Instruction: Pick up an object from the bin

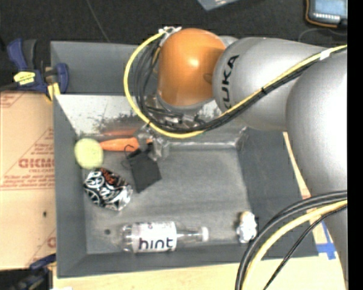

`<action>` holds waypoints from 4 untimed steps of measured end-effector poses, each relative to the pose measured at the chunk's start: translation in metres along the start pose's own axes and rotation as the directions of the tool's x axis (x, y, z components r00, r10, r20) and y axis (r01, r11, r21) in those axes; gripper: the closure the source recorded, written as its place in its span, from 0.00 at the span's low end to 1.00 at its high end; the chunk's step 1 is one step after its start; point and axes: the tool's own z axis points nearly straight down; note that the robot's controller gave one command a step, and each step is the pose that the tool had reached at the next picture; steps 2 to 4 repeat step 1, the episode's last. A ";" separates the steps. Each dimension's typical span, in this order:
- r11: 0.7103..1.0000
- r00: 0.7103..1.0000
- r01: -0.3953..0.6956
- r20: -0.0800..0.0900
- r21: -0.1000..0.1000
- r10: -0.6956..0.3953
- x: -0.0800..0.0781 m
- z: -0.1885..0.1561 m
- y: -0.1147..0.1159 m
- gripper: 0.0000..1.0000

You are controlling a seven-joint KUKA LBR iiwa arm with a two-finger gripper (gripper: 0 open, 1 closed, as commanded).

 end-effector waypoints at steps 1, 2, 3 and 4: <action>1.000 1.000 -0.005 -0.011 -0.007 0.005 0.000 -0.019 0.012 1.00; 1.000 1.000 -0.005 -0.011 -0.007 0.005 0.000 -0.019 0.012 1.00; 1.000 1.000 -0.005 -0.011 -0.007 0.005 0.000 -0.019 0.012 1.00; 1.000 1.000 -0.005 -0.011 -0.007 0.005 0.000 -0.019 0.012 1.00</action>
Offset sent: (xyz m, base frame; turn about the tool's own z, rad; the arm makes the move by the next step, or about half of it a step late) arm -0.0154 0.0129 0.0356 0.0053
